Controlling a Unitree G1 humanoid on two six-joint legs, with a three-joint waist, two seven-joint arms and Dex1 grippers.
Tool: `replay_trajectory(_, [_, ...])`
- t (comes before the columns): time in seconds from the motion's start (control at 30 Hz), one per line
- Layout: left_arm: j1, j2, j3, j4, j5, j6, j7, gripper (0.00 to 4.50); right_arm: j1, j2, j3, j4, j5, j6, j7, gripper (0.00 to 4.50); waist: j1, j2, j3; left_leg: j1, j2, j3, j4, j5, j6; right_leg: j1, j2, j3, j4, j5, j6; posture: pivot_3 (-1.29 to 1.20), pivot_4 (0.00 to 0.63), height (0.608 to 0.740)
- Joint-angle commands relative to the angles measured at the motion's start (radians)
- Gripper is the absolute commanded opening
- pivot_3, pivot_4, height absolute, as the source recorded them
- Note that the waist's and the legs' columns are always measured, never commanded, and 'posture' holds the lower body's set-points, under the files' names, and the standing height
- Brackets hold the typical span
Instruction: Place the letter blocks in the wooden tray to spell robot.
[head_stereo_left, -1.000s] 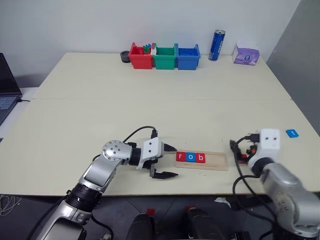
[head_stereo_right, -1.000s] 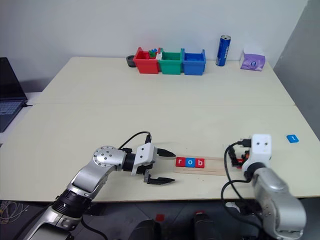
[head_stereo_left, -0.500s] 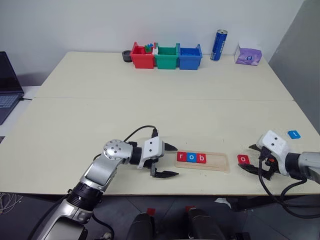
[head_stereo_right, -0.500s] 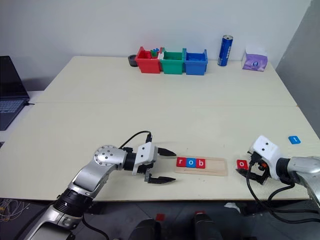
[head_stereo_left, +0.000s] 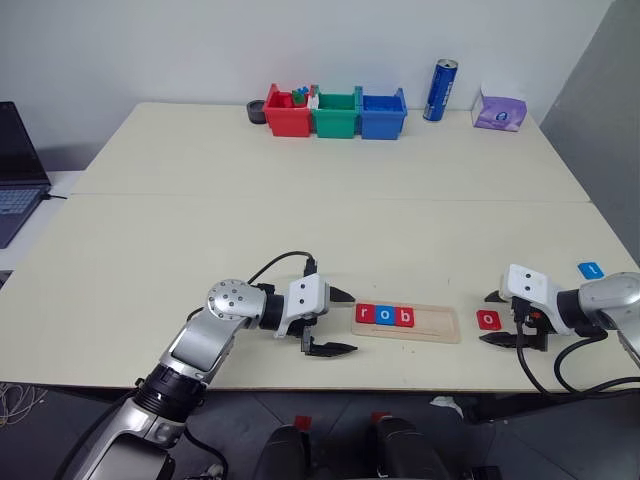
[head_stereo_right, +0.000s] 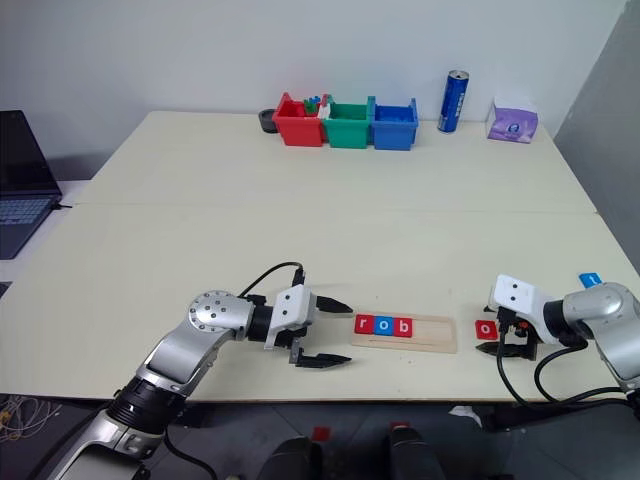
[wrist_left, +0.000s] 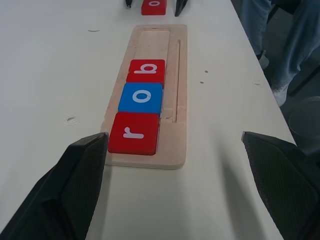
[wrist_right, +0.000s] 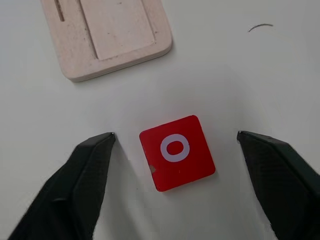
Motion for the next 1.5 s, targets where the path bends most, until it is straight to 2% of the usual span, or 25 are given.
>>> replay_trajectory(0.03, [0.004,0.009,0.014,-0.040,-0.003,-0.004,0.009,4.50,-0.016,0.002,-0.008,0.002,-0.004,0.001,0.015,2.86,0.000,0.000,0.000,0.000,0.000,0.000,0.000,0.000,0.000,0.000,0.000,0.000,0.000,0.000,0.000,0.00,0.150,0.740])
replay_trajectory(0.17, [0.011,0.018,0.019,-0.039,-0.004,-0.003,0.011,4.50,-0.004,0.005,-0.050,-0.053,0.028,0.024,0.013,1.48,0.000,0.000,0.000,0.000,0.000,0.000,0.001,0.000,0.000,0.000,0.000,0.000,0.001,0.000,0.000,0.00,0.150,0.740])
replay_trajectory(0.2, [0.012,0.020,0.019,-0.038,-0.004,-0.003,0.011,4.50,-0.001,0.008,-0.068,-0.077,0.046,0.043,0.008,1.45,0.000,0.000,0.000,0.000,0.000,0.000,0.001,0.000,0.000,0.000,0.000,0.000,0.001,0.000,0.000,0.00,0.150,0.740])
replay_trajectory(0.33, [0.018,0.029,0.021,-0.035,-0.004,-0.005,0.011,4.50,0.022,0.010,-0.128,-0.252,0.127,0.143,-0.010,1.45,-0.001,0.001,0.000,0.000,0.000,-0.001,0.000,0.000,0.000,0.000,0.000,0.000,0.001,0.000,0.000,0.00,0.150,0.740])
replay_trajectory(0.53, [0.011,0.022,0.015,-0.028,-0.003,-0.005,0.013,4.50,-0.024,0.054,-0.066,-0.383,0.156,0.254,-0.055,1.45,0.000,0.001,0.000,0.000,0.000,-0.002,0.000,0.000,0.000,0.000,0.000,0.000,0.001,0.000,0.000,0.00,0.150,0.740])
replay_trajectory(0.7, [0.011,0.017,0.011,-0.029,-0.003,-0.005,0.017,4.50,-0.105,0.116,0.041,-0.357,0.101,0.294,-0.103,1.45,0.000,0.001,0.000,0.000,0.000,-0.002,0.001,0.000,0.000,0.000,0.000,0.000,0.001,0.000,0.000,0.00,0.150,0.740])
replay_trajectory(1.0, [0.027,0.019,0.016,-0.053,-0.005,0.006,0.032,4.50,-0.165,0.137,0.150,-0.310,0.044,0.283,-0.082,1.45,0.000,0.001,0.000,0.000,0.000,-0.002,0.001,0.000,0.000,0.000,-0.001,-0.001,0.001,0.000,0.000,0.00,0.150,0.740])
replay_trajectory(1.5, [0.035,0.023,0.017,-0.065,-0.007,0.008,0.044,4.50,-0.190,0.172,0.177,-0.271,0.010,0.254,-0.075,1.45,0.001,0.001,0.000,0.000,0.000,-0.002,0.001,0.000,0.000,0.000,0.000,-0.001,0.001,0.000,0.000,0.00,0.150,0.740])
